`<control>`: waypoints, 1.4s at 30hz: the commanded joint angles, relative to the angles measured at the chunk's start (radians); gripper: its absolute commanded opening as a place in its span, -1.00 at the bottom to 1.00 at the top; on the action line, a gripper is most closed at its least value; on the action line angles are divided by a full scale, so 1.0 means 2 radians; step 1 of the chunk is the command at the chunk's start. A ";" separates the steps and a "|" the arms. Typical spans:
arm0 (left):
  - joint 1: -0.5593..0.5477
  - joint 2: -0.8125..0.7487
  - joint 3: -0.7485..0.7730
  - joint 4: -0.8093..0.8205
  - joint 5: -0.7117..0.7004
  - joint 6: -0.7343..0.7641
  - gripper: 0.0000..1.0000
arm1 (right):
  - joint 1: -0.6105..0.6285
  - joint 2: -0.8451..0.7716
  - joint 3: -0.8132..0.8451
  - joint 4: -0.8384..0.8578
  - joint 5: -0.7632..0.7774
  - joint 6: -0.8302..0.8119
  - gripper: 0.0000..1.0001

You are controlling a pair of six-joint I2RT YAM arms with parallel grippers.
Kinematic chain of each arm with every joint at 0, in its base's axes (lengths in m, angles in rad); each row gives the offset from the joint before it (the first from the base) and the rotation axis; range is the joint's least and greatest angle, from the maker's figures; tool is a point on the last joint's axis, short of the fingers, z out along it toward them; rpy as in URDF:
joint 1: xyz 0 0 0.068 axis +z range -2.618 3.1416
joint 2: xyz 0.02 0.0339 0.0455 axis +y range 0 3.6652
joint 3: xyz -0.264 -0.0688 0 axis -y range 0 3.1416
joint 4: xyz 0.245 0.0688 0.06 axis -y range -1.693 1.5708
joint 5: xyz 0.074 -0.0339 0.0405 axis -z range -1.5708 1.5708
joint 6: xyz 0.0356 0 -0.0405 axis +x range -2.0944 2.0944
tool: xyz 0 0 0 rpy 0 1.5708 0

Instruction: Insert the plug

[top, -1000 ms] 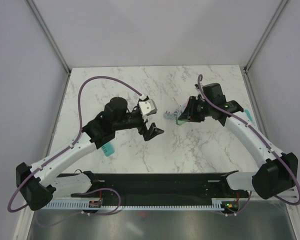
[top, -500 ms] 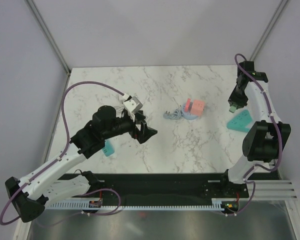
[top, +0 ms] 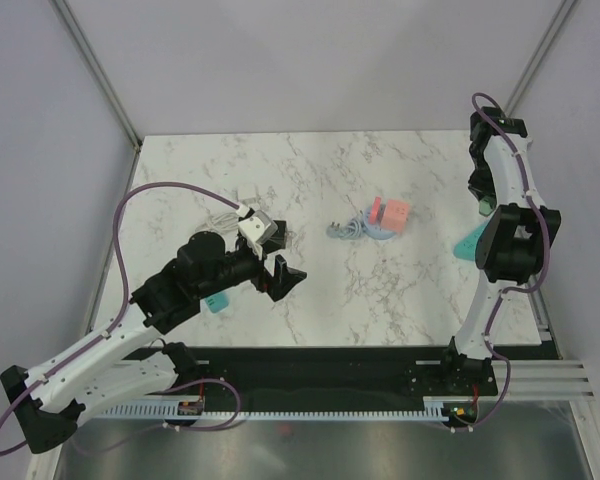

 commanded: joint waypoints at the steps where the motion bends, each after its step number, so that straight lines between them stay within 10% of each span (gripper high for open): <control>1: -0.007 -0.008 0.002 0.000 -0.034 0.015 0.99 | -0.008 0.036 0.038 -0.051 0.029 0.014 -1.00; 42: -0.017 0.005 0.007 -0.007 -0.057 0.031 0.99 | -0.075 0.081 -0.002 0.027 -0.048 -0.028 -1.00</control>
